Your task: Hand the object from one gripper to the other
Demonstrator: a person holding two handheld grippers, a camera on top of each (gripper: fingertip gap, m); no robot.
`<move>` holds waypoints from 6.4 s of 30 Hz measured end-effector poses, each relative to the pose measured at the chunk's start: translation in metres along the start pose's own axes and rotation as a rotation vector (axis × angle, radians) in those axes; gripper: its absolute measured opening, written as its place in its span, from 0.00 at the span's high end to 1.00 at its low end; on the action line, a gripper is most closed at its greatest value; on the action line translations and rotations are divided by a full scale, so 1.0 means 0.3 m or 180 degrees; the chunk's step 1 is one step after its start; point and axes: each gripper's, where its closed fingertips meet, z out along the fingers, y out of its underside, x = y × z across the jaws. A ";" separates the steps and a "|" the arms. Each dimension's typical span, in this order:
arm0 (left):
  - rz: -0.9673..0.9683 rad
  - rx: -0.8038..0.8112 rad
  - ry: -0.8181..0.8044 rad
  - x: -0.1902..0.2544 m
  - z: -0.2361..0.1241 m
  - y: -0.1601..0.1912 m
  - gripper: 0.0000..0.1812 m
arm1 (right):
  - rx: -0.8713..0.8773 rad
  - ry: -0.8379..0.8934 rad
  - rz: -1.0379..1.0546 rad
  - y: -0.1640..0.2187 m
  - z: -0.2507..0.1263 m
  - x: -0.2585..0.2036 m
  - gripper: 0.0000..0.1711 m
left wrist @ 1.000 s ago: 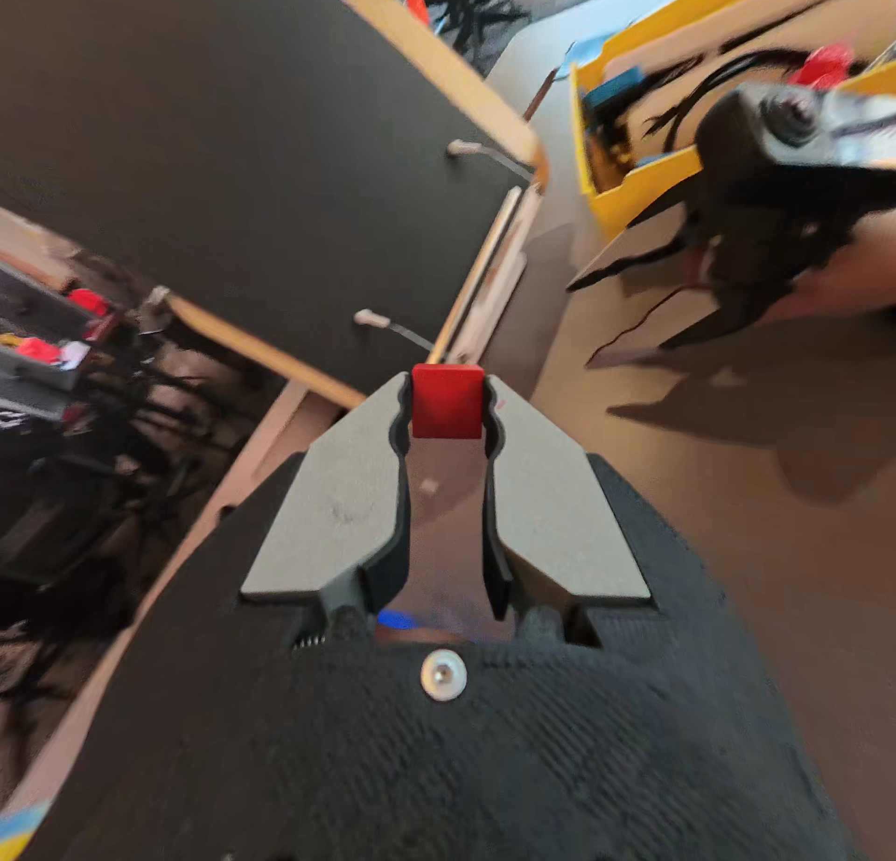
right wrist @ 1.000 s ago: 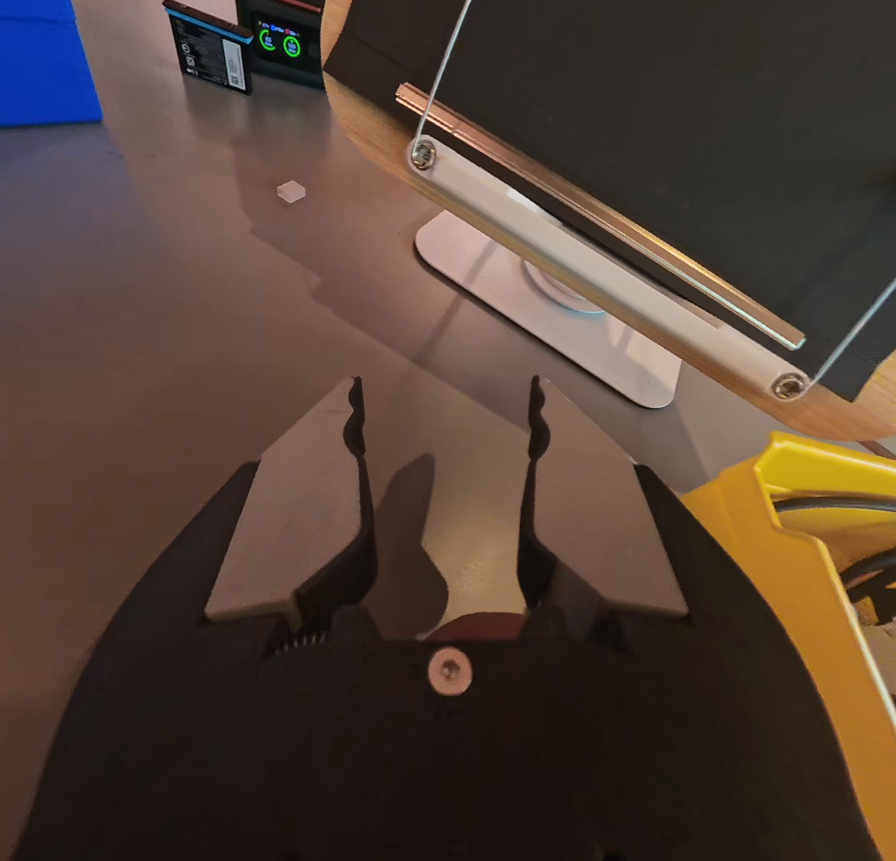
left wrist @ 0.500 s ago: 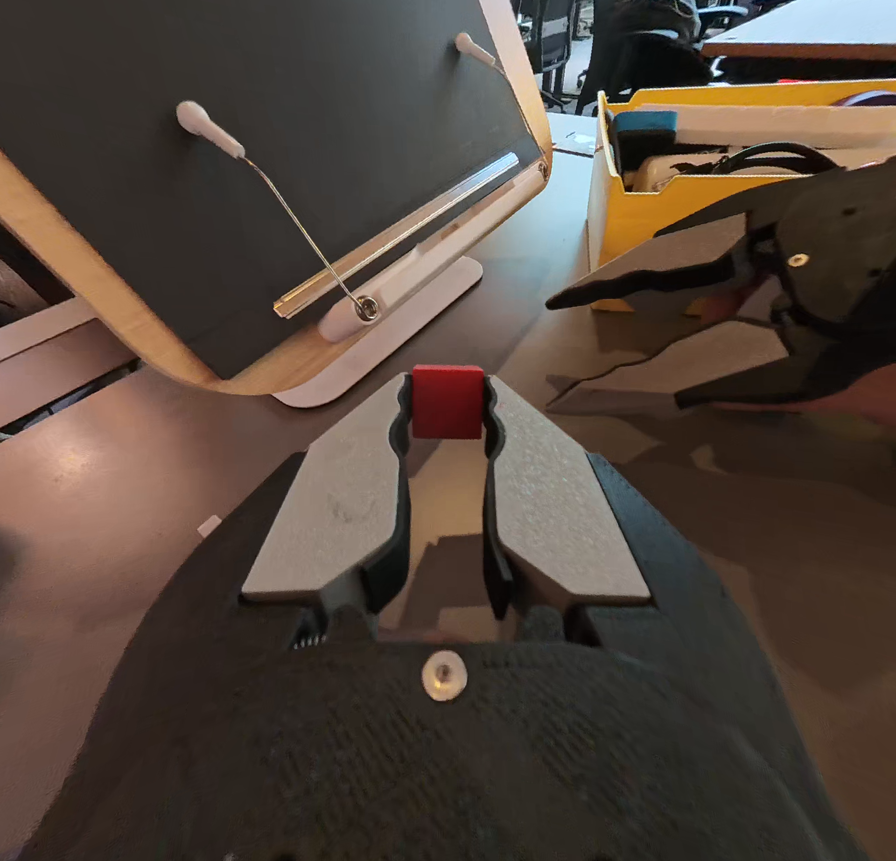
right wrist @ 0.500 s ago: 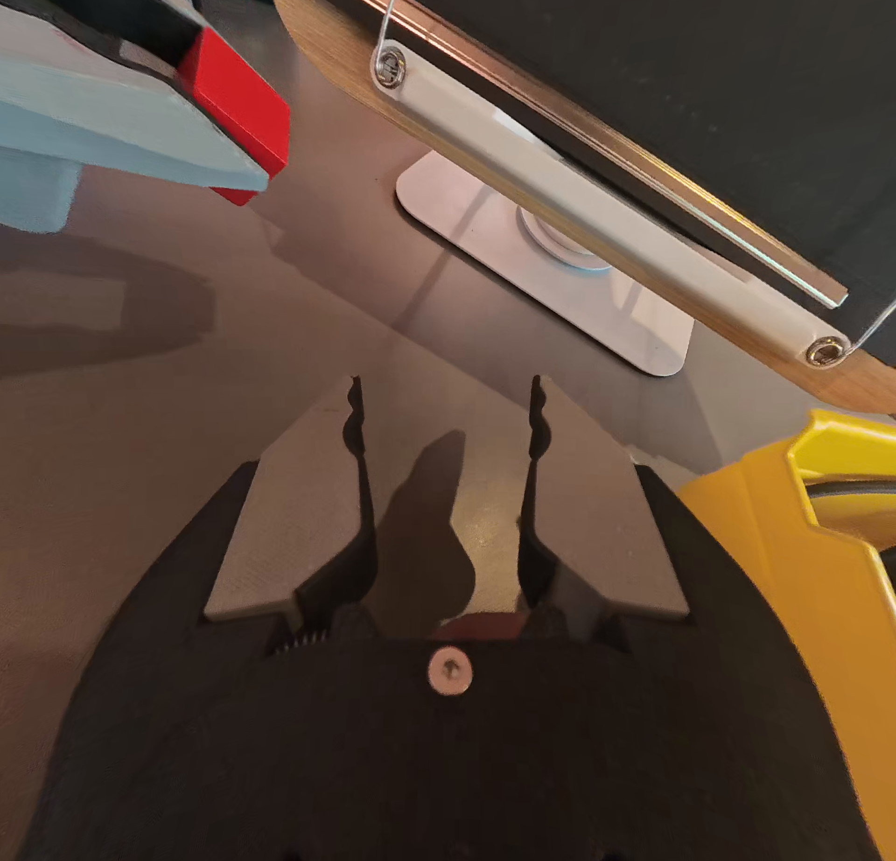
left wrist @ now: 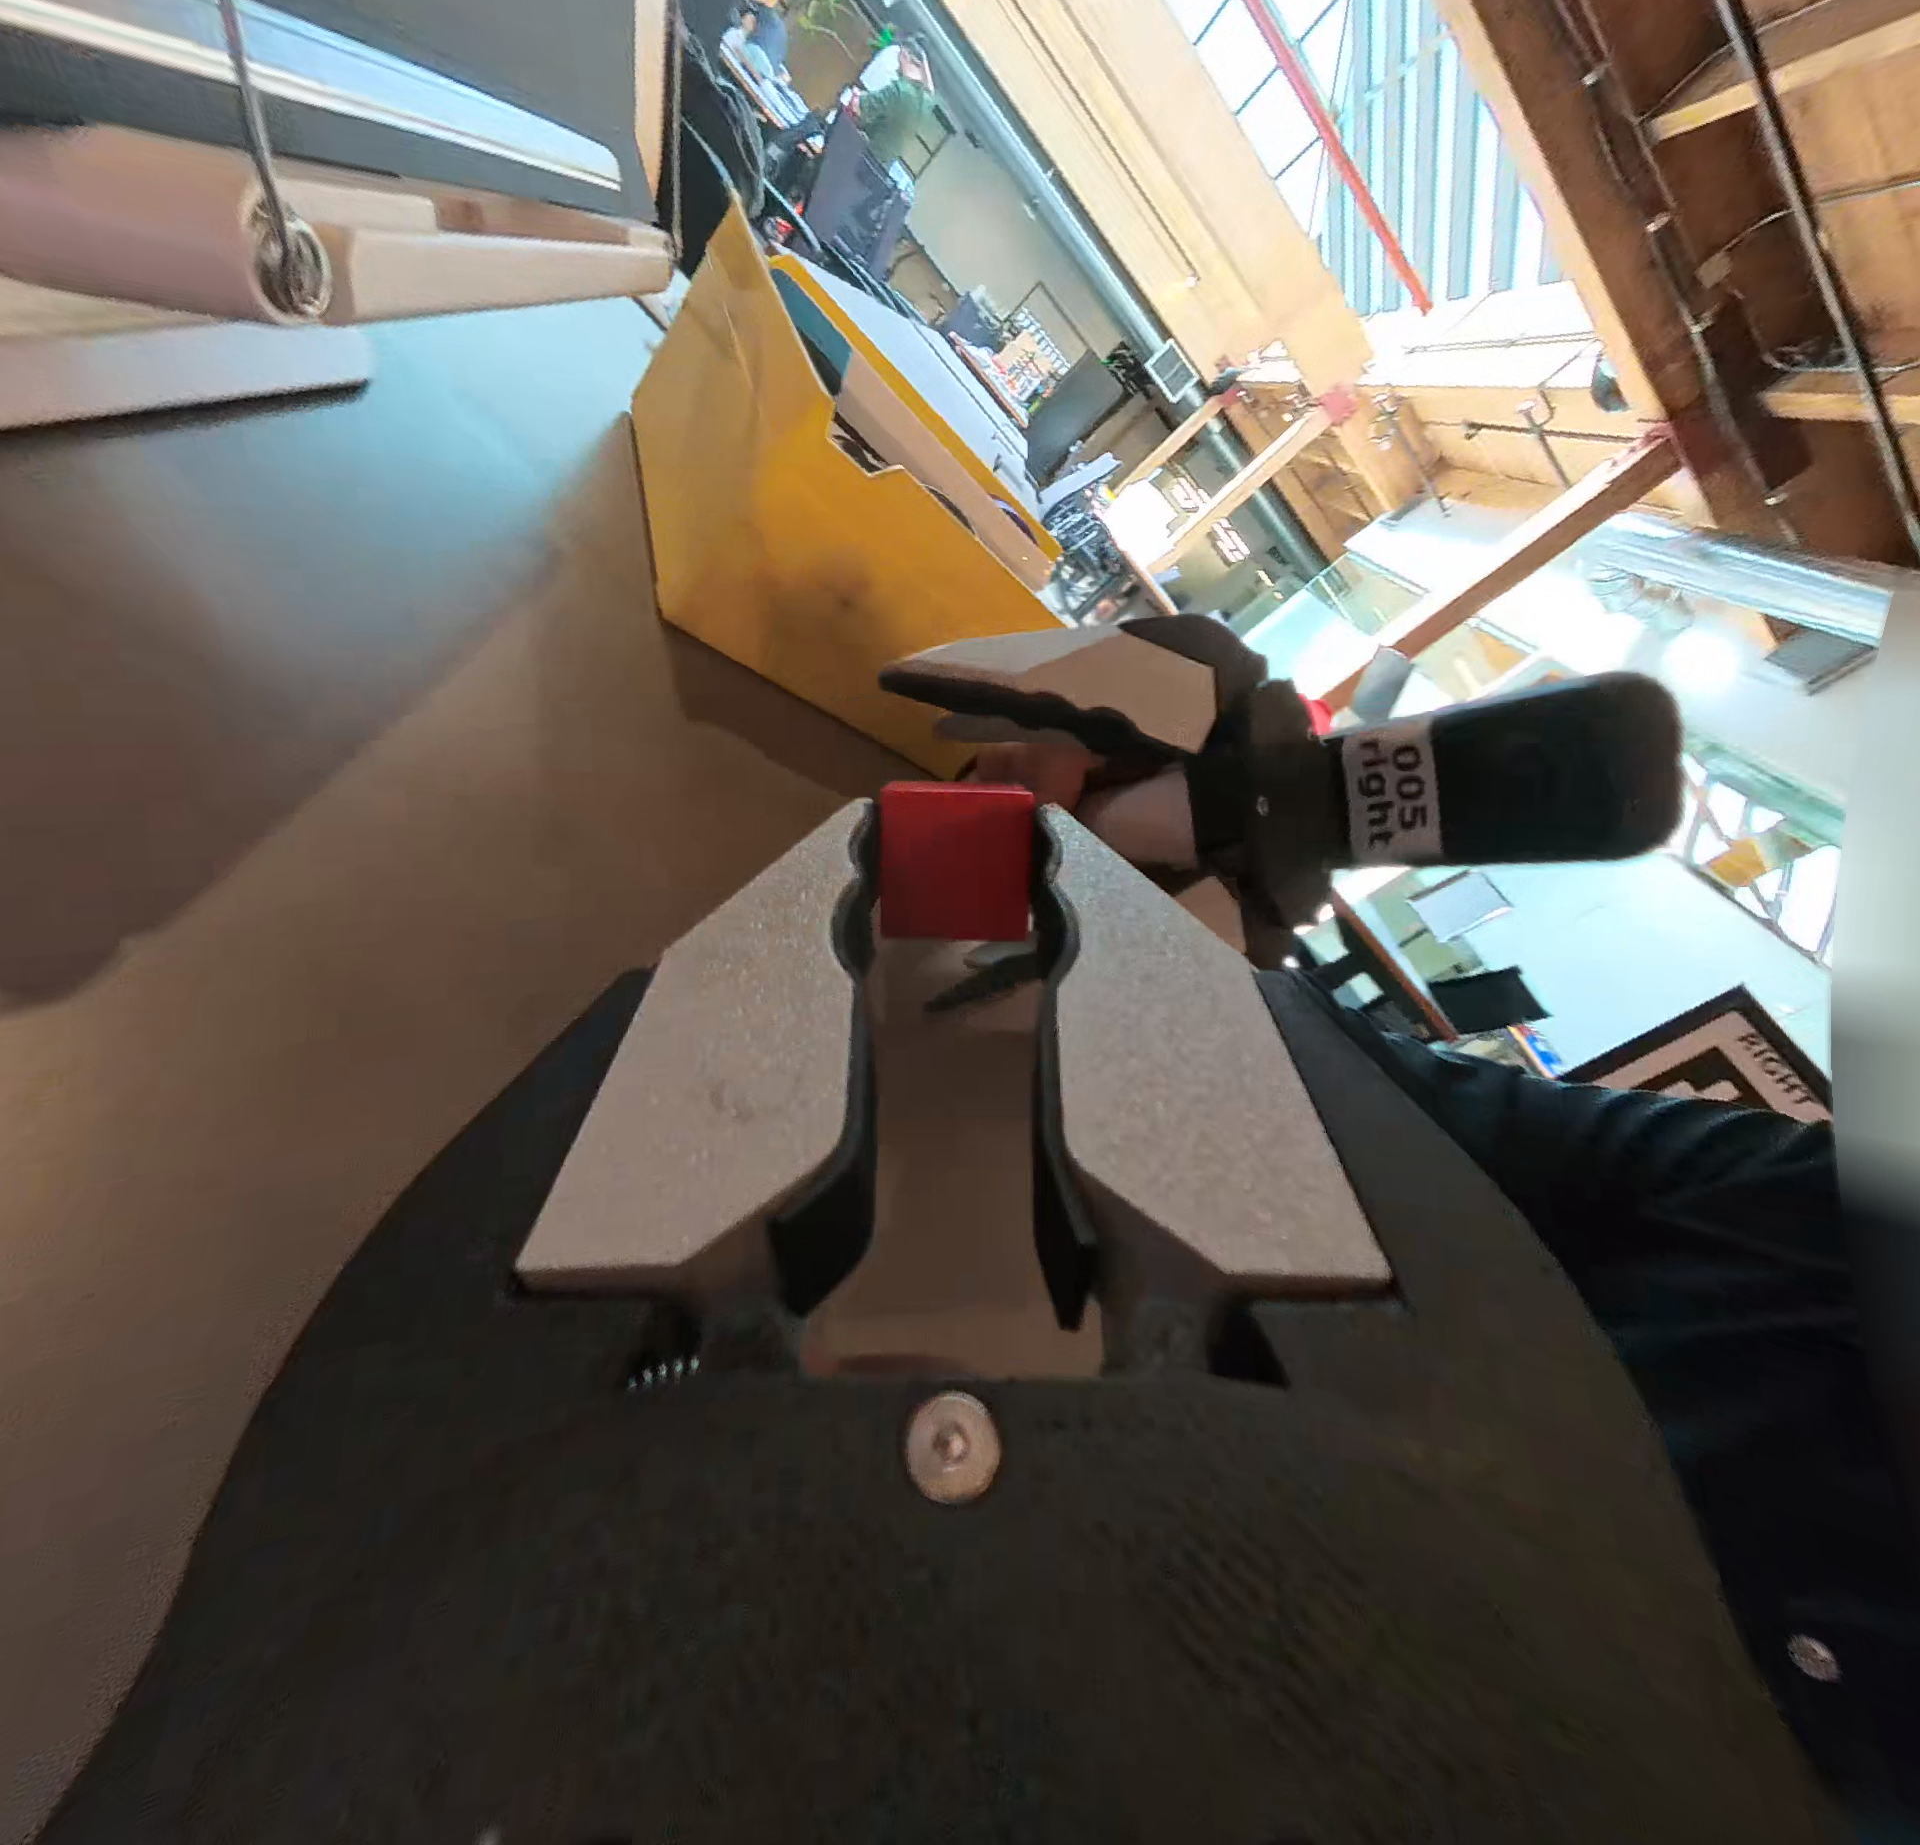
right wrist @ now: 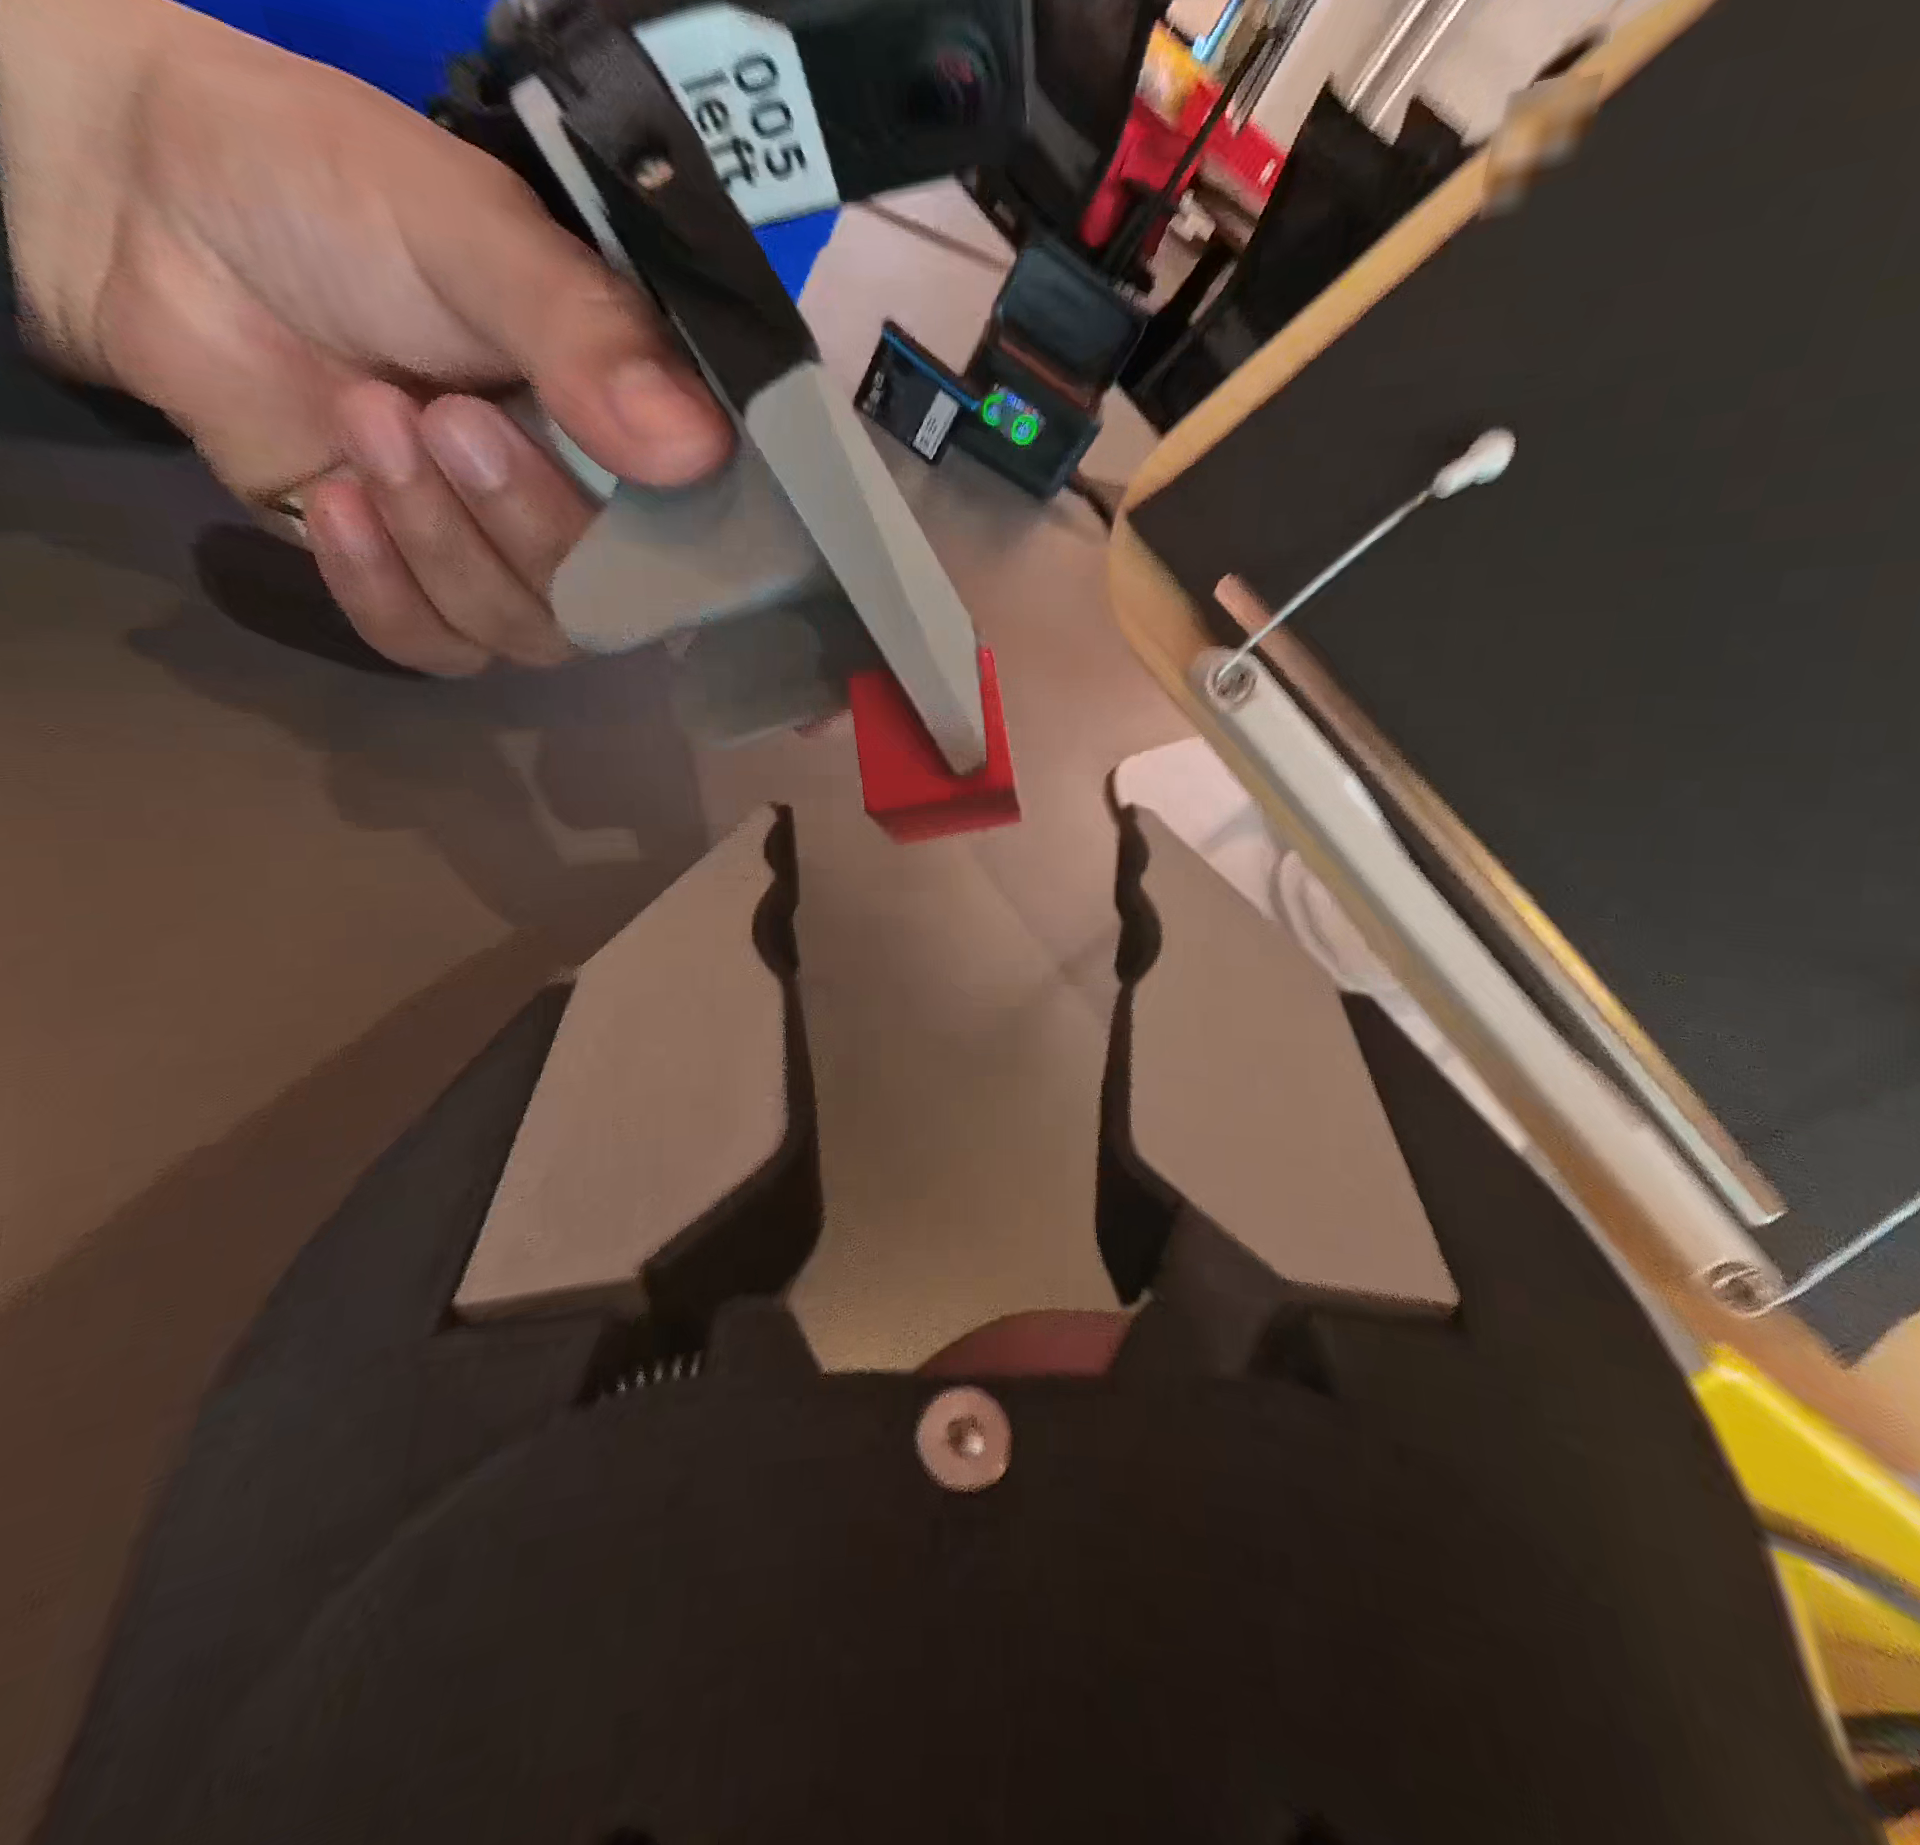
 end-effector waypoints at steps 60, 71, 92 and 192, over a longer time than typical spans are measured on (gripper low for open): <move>0.2941 -0.0702 -0.1259 0.025 -0.026 0.069 0.64 | 0.0180 -0.1703 0.1834 -0.025 -0.159 -0.007 0.86; 0.5232 -0.0551 -0.1454 0.126 0.037 0.109 0.84 | 0.0064 -0.2849 0.3169 -0.058 -0.173 -0.116 0.85; 0.0315 -0.0608 0.0420 0.156 0.019 0.138 0.86 | 0.0052 -0.0996 -0.0371 -0.024 -0.155 -0.099 0.84; 0.1233 -0.0304 0.0312 0.201 0.038 0.115 0.72 | 0.0712 -0.0363 -0.1260 -0.091 -0.158 -0.092 0.86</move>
